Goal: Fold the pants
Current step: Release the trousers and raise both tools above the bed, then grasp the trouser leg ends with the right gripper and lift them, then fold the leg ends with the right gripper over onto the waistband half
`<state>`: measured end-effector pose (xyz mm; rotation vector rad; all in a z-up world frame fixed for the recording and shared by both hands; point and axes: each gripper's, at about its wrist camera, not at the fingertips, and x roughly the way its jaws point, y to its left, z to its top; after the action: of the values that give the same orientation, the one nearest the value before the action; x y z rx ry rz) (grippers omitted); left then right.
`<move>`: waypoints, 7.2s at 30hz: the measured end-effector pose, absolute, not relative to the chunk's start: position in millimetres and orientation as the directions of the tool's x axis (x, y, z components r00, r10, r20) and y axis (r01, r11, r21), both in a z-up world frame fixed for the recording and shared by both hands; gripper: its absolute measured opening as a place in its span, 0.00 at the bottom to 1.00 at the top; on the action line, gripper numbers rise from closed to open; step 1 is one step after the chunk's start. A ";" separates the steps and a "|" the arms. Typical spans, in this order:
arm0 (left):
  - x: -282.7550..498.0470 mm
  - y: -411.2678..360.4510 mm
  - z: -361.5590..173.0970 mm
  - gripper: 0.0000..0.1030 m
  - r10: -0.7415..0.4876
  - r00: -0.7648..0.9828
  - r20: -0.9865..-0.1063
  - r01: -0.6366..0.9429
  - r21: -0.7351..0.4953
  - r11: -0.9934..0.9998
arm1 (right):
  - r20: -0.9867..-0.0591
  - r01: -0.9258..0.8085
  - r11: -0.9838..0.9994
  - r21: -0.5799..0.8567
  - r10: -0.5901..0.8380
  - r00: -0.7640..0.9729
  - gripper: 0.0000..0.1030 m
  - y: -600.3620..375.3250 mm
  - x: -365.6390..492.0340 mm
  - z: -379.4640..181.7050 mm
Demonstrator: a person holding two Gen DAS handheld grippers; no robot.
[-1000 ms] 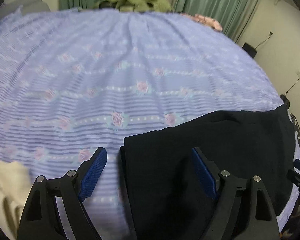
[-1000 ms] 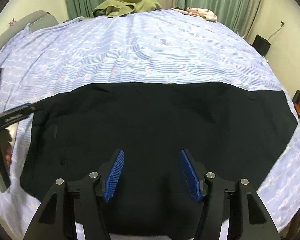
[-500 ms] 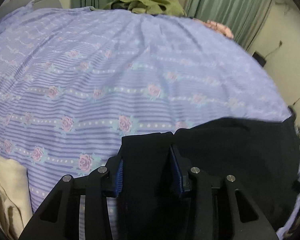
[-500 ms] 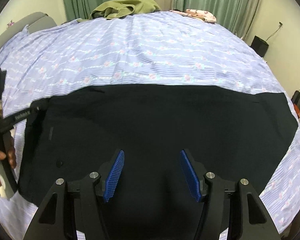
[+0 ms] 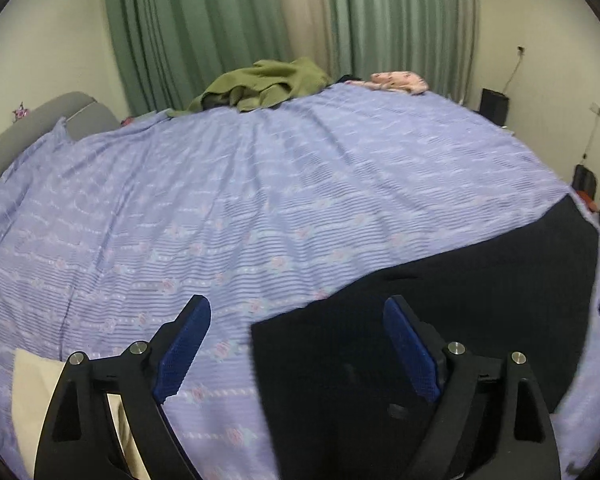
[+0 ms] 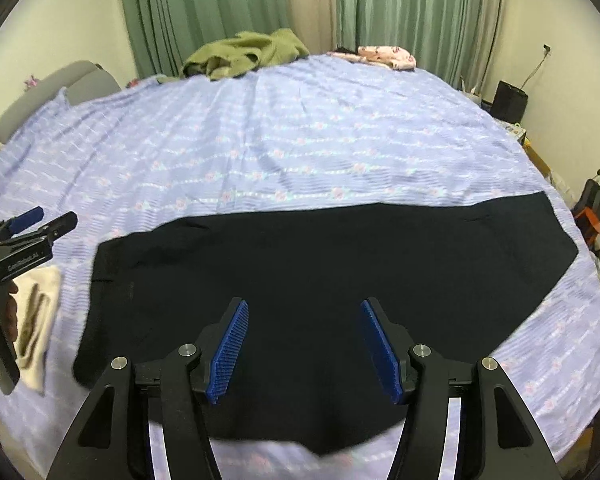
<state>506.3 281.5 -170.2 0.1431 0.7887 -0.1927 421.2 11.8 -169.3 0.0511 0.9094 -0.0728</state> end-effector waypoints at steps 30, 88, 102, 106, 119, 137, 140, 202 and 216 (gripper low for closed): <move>355.2 30.1 -31.5 0.98 -0.313 0.609 -0.729 0.297 -0.156 0.942 | -0.663 0.244 0.958 0.149 -0.086 0.744 0.69 -209.5 268.9 -26.6; 486.6 -416.2 -241.9 0.98 -0.122 0.576 -0.808 0.267 0.045 0.963 | -0.800 0.341 0.874 0.347 0.086 0.594 0.08 -642.9 471.4 -329.9; 487.1 -411.1 -243.9 0.98 -0.138 0.576 -0.806 0.253 0.016 0.967 | -0.758 0.354 0.845 0.400 0.089 0.646 0.53 -670.4 462.2 -312.1; 488.6 -411.3 -248.0 0.98 -0.125 0.576 -0.808 0.239 0.021 0.971 | -0.759 0.330 0.839 0.433 0.142 0.635 0.54 -664.3 461.7 -313.2; 484.6 -414.2 -247.5 0.98 -0.108 0.596 -0.796 0.263 0.066 0.963 | -0.703 0.346 0.719 0.603 0.274 0.656 0.55 -636.7 470.0 -362.9; 480.0 -403.4 -246.7 0.98 -0.078 0.603 -0.794 0.222 0.073 0.972 | -0.679 0.373 0.669 0.643 0.271 0.683 0.20 -653.3 501.9 -371.3; 480.1 -395.9 -247.7 0.98 -0.065 0.592 -0.803 0.197 0.066 0.978 | -0.703 0.424 0.653 0.628 0.243 0.668 0.10 -655.5 505.4 -361.1; 441.7 121.6 -260.5 0.98 0.069 0.480 -0.875 -0.193 -0.028 0.981 | -0.861 -0.438 0.876 -0.202 0.054 0.505 0.12 -60.7 478.0 -311.1; 402.4 174.7 -256.4 0.98 0.144 0.440 -0.887 -0.291 0.011 0.957 | -0.883 -0.523 0.852 0.026 0.265 0.387 0.49 -43.3 416.7 -270.3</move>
<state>402.4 174.7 -256.4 -0.1511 1.0833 0.2710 416.7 -43.3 -270.3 -0.2748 1.0612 0.5097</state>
